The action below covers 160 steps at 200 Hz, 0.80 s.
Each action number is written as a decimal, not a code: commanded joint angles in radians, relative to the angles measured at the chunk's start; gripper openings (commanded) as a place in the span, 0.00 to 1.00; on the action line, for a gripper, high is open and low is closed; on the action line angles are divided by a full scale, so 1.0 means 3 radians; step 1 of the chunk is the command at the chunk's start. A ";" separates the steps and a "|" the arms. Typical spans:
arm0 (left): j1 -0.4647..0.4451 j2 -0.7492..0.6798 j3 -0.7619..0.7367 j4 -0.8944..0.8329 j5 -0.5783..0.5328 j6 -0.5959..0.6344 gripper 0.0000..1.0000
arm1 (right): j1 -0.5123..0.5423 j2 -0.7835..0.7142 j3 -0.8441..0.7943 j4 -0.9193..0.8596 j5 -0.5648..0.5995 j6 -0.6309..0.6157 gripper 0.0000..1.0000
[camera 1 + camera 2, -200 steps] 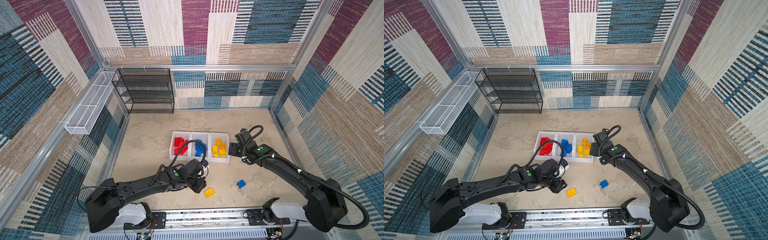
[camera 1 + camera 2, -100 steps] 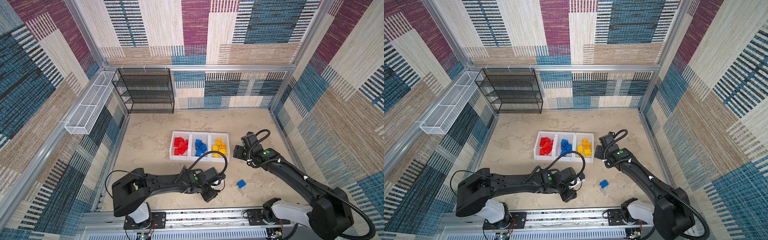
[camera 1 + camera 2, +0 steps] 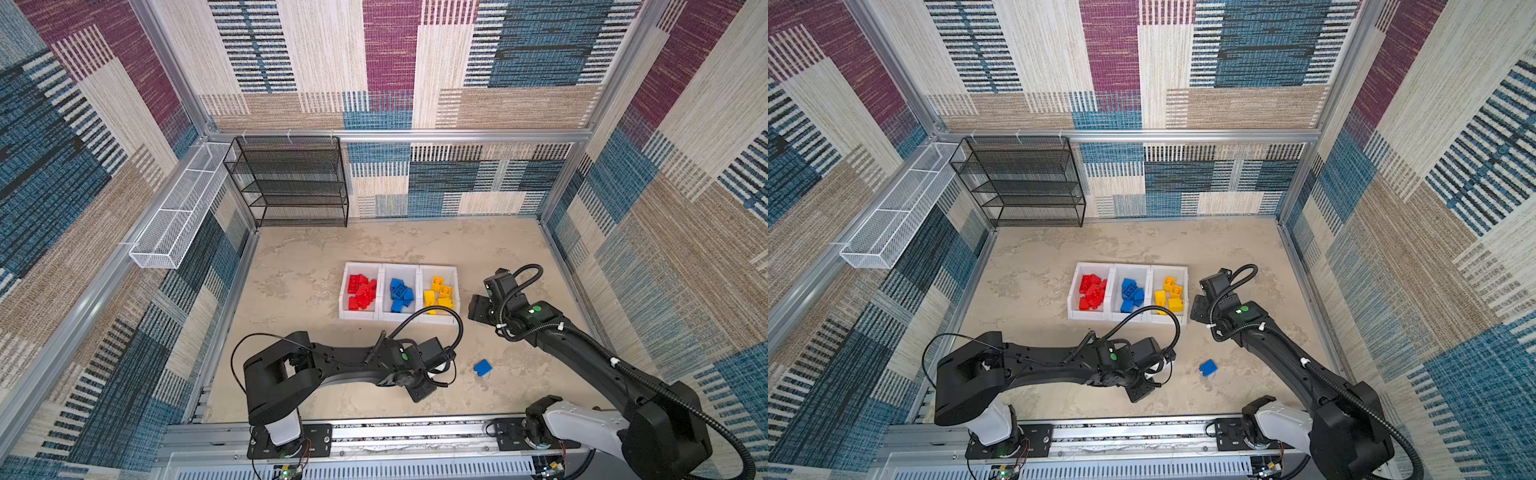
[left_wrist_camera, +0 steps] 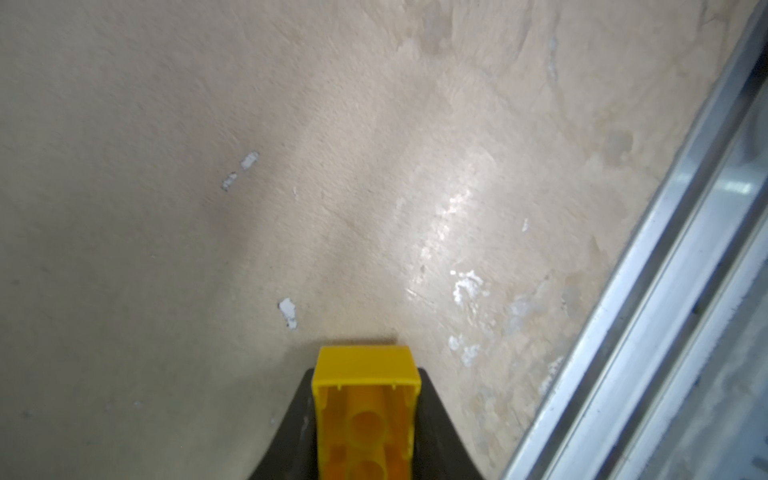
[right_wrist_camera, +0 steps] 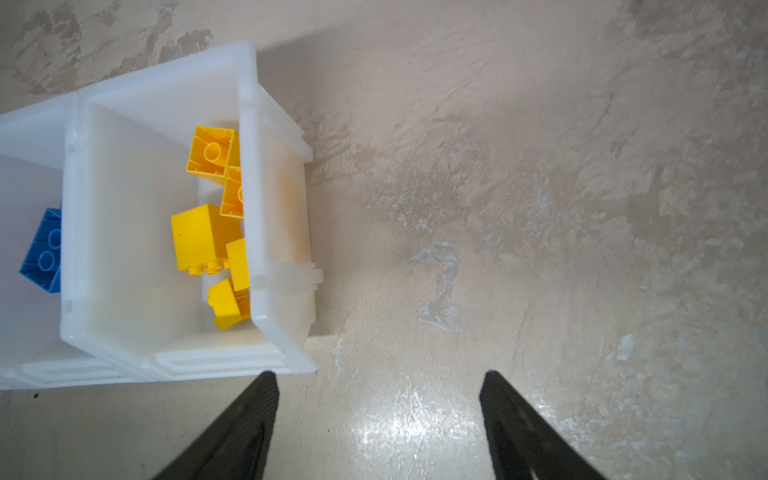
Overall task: Sort the legos into containers by color
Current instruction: 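Carry the yellow brick with the left gripper into the farthest compartment and release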
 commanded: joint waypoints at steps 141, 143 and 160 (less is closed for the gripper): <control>0.1260 0.1379 0.2648 -0.0441 -0.0017 0.0201 0.34 | -0.0074 -0.0205 -0.0279 0.0117 -0.0165 0.0022 0.79; 0.1260 0.1394 0.2654 -0.0438 -0.0017 0.0198 0.34 | -0.0074 -0.0210 -0.0289 0.0117 -0.0170 0.0020 0.79; 0.1279 0.1452 0.2705 -0.0409 -0.0026 0.0179 0.36 | -0.0070 -0.0222 -0.0358 0.0127 -0.0218 0.0037 0.79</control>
